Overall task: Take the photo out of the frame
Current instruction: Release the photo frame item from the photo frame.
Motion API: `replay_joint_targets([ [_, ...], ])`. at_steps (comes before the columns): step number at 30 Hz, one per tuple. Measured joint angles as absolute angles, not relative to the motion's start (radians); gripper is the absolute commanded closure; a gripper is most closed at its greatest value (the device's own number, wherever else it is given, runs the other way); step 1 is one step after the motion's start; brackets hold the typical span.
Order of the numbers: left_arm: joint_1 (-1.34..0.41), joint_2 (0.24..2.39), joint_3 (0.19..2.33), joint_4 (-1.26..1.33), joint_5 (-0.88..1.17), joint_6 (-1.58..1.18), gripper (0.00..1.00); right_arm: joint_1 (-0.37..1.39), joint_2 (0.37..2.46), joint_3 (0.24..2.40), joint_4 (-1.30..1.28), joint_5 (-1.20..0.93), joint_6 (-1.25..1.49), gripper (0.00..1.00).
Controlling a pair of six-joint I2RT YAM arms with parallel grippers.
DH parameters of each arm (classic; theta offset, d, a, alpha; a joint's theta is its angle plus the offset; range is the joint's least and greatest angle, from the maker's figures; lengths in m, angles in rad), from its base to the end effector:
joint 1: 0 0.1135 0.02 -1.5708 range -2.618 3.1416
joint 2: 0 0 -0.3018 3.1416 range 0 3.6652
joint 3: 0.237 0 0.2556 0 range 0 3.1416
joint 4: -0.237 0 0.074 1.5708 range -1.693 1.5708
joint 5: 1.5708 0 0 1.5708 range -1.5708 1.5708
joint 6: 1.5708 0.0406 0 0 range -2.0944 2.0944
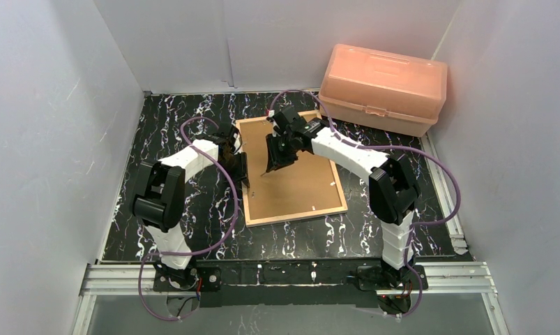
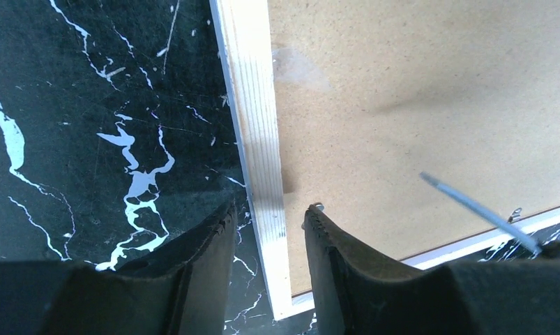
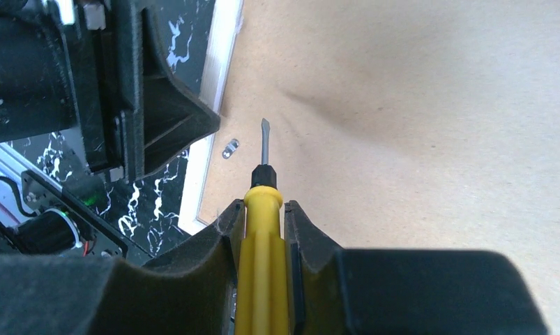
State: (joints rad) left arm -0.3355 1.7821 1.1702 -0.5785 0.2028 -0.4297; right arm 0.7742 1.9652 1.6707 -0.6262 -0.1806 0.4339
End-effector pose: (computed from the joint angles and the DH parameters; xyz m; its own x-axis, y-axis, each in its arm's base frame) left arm 0.3404 -0.1274 0.2094 -0.9608 -0.0971 -0.2596 -0.0079 0.9458 -0.3247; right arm 0.3239 0.3269 0.2867 -0.8382 -0.2412 -0.4891 -0.4553 0.8032 0.3842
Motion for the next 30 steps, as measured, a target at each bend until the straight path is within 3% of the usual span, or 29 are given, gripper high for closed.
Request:
replay_joint_targets([
  [14,-0.336,1.621,1.154,-0.529,0.198,-0.431,0.55,0.676,1.911,1.671,-0.663,-0.084,0.420,0.99],
  [23,-0.336,1.454,1.119,-0.493,0.146,-0.427,0.41,0.606,1.878,1.671,-0.715,-0.009,0.443,0.99],
  [24,-0.336,1.451,1.119,-0.500,0.130,-0.424,0.37,0.598,1.871,1.671,-0.722,0.002,0.447,0.99],
  [27,-0.336,1.451,1.119,-0.531,0.082,-0.413,0.06,0.569,1.842,1.671,-0.750,0.035,0.472,0.99],
  [30,-0.336,1.444,1.119,-0.562,0.042,-0.417,0.01,0.516,1.808,1.662,-0.764,0.047,0.498,0.99],
])
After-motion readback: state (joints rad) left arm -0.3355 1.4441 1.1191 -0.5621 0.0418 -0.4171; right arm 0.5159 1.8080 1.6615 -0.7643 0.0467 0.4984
